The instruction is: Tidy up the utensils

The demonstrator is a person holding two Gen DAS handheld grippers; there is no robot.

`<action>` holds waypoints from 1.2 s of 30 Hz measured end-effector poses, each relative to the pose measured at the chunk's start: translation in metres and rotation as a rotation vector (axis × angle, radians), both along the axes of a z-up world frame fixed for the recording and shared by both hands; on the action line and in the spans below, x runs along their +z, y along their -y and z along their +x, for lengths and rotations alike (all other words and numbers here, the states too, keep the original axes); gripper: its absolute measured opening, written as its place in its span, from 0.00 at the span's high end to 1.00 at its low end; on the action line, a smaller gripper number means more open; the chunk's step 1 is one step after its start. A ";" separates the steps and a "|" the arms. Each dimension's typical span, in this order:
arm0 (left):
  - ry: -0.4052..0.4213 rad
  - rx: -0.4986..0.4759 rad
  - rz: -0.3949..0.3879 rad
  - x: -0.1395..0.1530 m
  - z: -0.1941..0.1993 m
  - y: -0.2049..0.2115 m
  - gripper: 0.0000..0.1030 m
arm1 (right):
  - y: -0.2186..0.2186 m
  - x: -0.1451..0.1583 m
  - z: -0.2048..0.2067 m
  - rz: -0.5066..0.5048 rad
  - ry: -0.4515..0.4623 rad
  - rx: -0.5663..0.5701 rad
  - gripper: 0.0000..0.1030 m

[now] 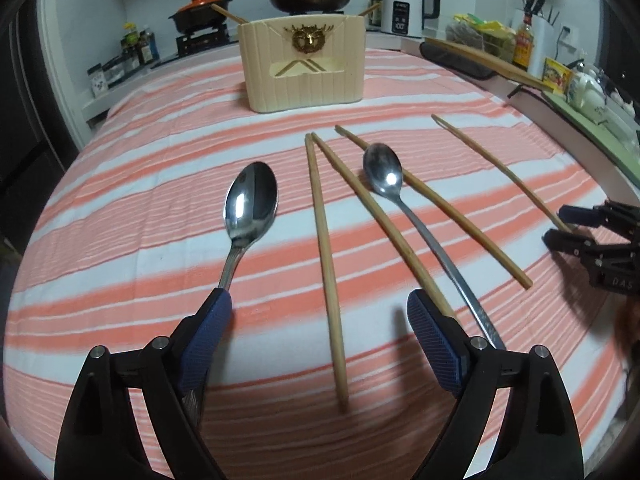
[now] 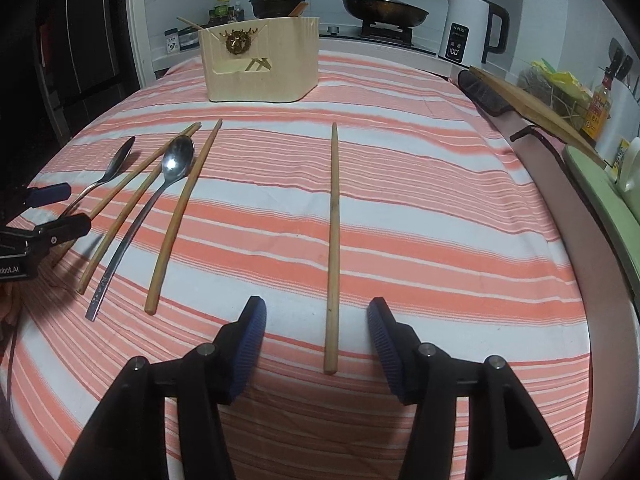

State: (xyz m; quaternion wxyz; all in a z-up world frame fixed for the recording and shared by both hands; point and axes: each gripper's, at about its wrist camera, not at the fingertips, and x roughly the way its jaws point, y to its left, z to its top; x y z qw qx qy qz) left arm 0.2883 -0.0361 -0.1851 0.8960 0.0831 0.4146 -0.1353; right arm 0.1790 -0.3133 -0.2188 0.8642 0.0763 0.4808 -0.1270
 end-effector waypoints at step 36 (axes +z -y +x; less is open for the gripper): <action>-0.097 0.050 -0.010 -0.013 -0.018 -0.010 0.00 | 0.003 -0.001 -0.010 0.018 0.012 -0.005 0.45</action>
